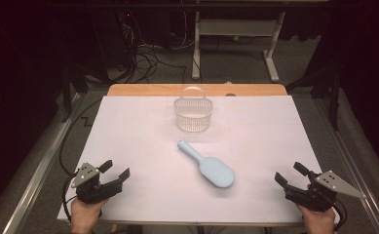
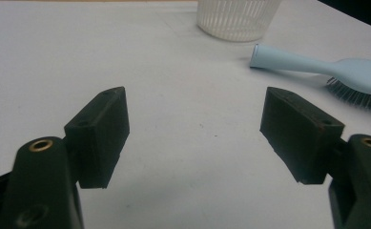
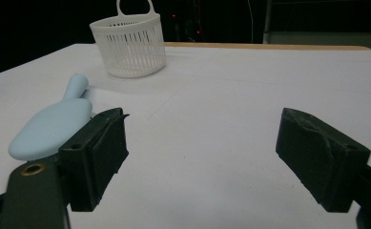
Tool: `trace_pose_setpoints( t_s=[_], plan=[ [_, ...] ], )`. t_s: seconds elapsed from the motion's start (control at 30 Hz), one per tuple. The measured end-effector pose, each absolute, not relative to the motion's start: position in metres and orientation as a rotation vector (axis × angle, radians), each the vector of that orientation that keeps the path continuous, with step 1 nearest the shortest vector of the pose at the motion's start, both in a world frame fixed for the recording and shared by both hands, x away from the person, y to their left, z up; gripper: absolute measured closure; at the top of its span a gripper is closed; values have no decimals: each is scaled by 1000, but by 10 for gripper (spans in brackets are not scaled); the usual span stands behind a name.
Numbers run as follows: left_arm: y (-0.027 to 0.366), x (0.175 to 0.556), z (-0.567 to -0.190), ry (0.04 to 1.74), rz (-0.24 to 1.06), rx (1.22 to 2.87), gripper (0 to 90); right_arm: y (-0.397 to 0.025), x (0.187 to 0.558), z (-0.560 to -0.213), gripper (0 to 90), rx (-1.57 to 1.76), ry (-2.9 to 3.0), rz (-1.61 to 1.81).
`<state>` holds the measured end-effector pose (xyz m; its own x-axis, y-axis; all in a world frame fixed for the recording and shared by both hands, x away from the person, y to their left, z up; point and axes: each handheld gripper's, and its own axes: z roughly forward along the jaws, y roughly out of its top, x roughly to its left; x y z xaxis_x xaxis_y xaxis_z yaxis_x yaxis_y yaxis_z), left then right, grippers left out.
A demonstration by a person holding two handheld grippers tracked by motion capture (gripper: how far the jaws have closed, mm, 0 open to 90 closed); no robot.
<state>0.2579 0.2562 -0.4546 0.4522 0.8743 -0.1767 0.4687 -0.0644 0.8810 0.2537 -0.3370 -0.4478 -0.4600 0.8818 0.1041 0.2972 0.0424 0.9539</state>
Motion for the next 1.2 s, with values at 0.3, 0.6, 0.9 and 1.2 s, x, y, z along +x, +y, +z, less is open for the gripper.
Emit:
trace_pose_setpoints(
  t_s=[0.3,0.6,0.9,1.2],
  plan=[
    [256,260,-456,1176,500,1701,242,-337,254,-448,181,1191,1801,1431],
    [256,260,-456,1177,498,1700,243,-338,254,-448,185,1204,1797,1433],
    [256,260,-456,1175,496,1701,243,-339,252,-448,191,1197,1796,1436],
    [255,260,-455,1169,498,1703,243,-337,252,-447,196,1195,1804,1444]
  ],
)
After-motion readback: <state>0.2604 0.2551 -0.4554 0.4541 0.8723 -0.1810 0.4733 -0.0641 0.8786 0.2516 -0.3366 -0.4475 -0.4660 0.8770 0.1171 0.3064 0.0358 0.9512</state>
